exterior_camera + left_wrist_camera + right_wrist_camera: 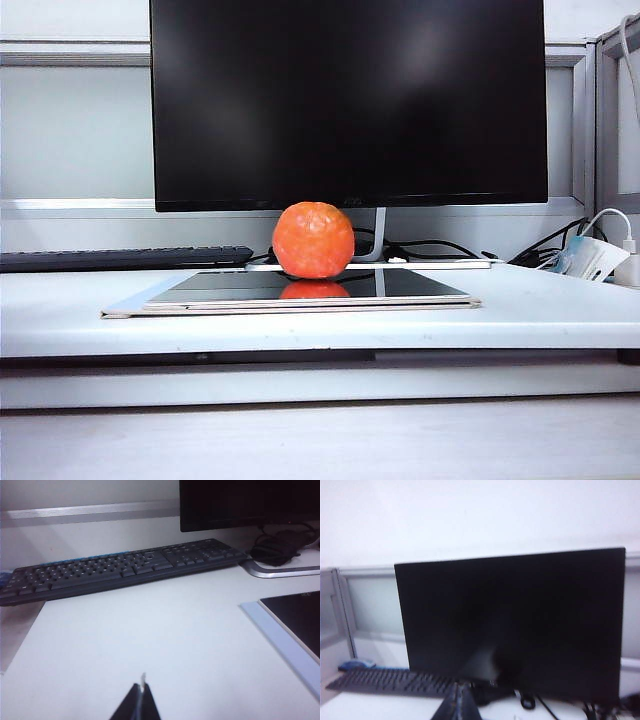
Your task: Place the orange on the center of the mirror.
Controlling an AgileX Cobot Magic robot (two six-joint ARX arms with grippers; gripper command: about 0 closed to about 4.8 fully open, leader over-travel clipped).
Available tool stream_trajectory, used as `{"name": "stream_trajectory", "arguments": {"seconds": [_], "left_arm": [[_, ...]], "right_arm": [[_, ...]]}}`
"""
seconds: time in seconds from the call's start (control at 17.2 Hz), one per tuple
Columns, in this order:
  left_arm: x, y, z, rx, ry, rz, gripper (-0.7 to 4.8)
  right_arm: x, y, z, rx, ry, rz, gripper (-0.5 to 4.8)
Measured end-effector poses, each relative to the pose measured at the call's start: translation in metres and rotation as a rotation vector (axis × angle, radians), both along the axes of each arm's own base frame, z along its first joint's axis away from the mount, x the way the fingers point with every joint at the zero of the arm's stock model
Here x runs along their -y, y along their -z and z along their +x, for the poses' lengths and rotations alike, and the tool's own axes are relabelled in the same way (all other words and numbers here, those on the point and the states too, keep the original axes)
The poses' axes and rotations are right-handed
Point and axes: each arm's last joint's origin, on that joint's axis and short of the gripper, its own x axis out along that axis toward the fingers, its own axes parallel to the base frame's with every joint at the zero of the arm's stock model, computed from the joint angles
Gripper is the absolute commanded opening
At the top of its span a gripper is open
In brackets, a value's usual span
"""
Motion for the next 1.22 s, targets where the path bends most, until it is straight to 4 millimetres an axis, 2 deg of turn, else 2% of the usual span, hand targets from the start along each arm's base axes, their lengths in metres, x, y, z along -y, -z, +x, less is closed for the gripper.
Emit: {"name": "stream_trajectory", "arguments": {"seconds": [0.29, 0.46, 0.58, 0.75, 0.87, 0.93, 1.04, 1.22], "left_arm": [[0.000, 0.000, 0.000, 0.000, 0.000, 0.000, -0.05], [0.000, 0.000, 0.000, 0.000, 0.000, 0.000, -0.05], [0.000, 0.000, 0.000, 0.000, 0.000, 0.000, -0.05], [0.000, 0.000, 0.000, 0.000, 0.000, 0.000, -0.05], [0.000, 0.000, 0.000, 0.000, 0.001, 0.000, -0.05], [0.000, 0.000, 0.000, 0.000, 0.004, 0.000, -0.05], [0.000, 0.000, 0.000, 0.000, 0.004, 0.000, -0.05], [0.000, 0.000, 0.000, 0.000, 0.003, 0.000, -0.05]], "right_arm": [[0.020, 0.012, -0.030, -0.003, 0.000, -0.002, -0.04], [0.024, 0.026, -0.035, 0.050, 0.051, -0.017, -0.04], [0.018, 0.062, -0.023, 0.045, 0.118, -0.090, -0.04], [0.005, 0.128, 0.018, -0.132, 0.266, -0.216, -0.04], [0.005, 0.169, 0.039, -0.158, 0.291, -0.149, -0.04], [0.005, 0.183, 0.044, -0.177, 0.305, -0.134, -0.04], [0.008, 0.204, 0.050, -0.197, 0.327, -0.087, -0.04], [0.015, 0.200, 0.051, -0.169, 0.396, -0.050, -0.04]]}}
